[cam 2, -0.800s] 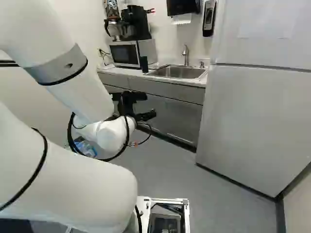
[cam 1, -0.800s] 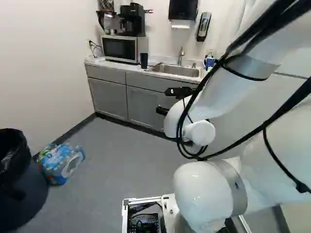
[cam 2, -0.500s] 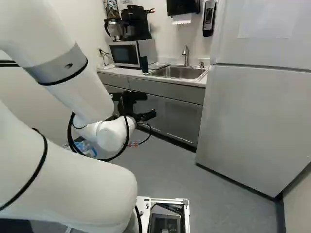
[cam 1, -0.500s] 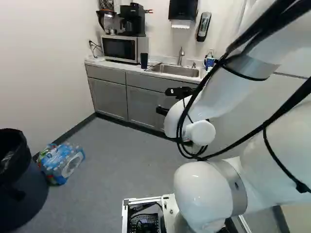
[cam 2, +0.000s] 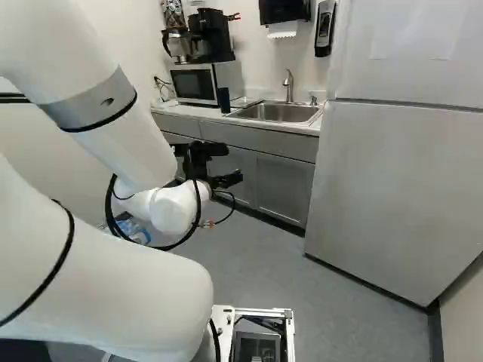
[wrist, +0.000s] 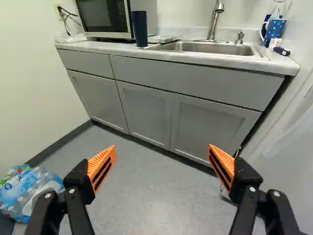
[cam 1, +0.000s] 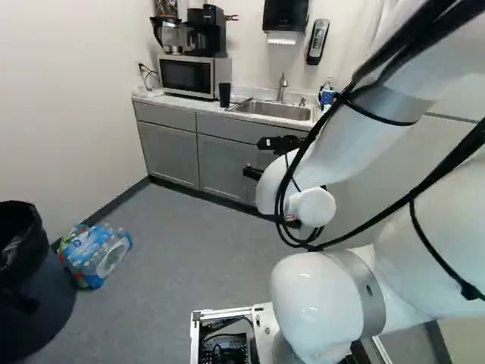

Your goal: Rinse the cup and place it in the tray

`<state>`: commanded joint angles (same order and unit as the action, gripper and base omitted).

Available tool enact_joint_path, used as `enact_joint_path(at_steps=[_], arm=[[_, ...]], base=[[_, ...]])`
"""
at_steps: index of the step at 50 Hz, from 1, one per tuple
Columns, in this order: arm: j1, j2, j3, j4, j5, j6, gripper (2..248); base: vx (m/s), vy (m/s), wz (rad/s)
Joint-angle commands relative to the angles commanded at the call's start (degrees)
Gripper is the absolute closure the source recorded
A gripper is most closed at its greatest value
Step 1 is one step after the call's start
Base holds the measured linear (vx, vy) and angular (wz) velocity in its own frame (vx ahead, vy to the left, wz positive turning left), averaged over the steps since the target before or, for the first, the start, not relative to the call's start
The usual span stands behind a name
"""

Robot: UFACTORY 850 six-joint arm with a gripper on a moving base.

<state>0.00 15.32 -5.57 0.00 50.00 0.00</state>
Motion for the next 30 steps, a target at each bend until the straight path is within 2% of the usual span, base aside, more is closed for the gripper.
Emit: enact_joint_path(at_steps=[30], arm=[[0.0,-4.34,-4.5,0.0,0.0,0.0,3]], base=[[0.0,0.0,0.0]])
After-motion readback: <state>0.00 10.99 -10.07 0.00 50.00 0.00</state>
